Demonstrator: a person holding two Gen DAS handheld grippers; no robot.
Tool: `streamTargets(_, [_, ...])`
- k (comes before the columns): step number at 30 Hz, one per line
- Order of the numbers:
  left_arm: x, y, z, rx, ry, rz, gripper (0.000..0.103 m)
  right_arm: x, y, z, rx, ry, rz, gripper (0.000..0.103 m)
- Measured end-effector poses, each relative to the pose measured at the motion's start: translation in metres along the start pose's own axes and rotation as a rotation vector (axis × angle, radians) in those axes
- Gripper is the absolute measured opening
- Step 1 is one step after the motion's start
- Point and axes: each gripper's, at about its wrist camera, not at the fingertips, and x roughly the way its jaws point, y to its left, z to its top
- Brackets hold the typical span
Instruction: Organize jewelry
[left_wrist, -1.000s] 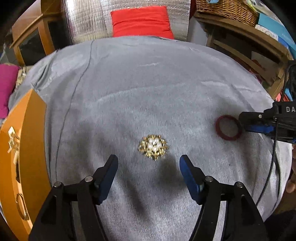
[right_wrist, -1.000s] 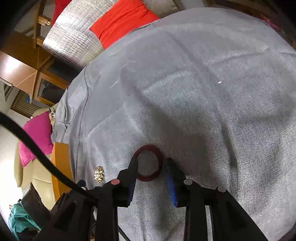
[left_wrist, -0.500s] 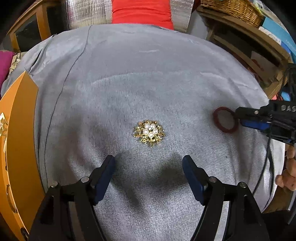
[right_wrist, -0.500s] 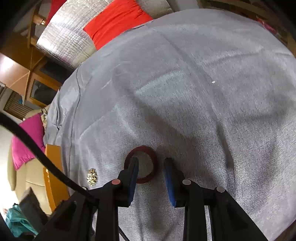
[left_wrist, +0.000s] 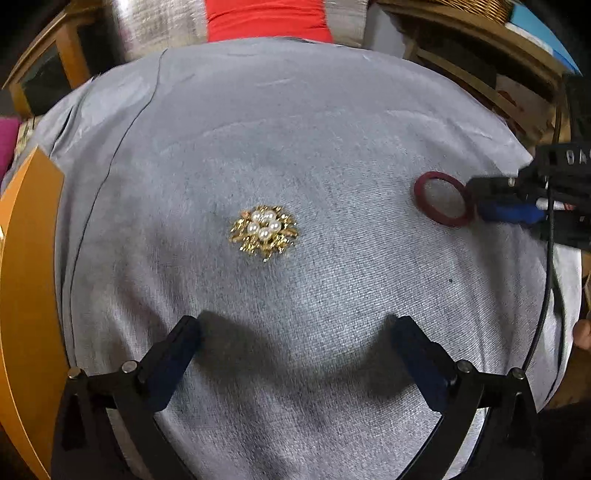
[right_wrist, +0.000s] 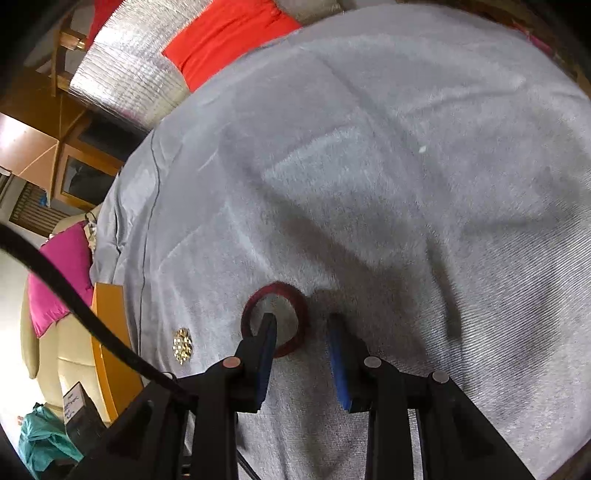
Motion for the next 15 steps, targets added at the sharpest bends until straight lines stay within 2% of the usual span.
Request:
streamTargets(8, [-0.001,-0.003,0.008,0.006,0.043,-0.005,0.103,0.006,-0.012,-0.001,0.037,0.008,0.064,0.032])
streamTargets(15, [-0.009,0.008,0.019,-0.006,0.016,0.024,0.103,0.004,-0.031,-0.006,0.110,-0.024,0.177,0.034])
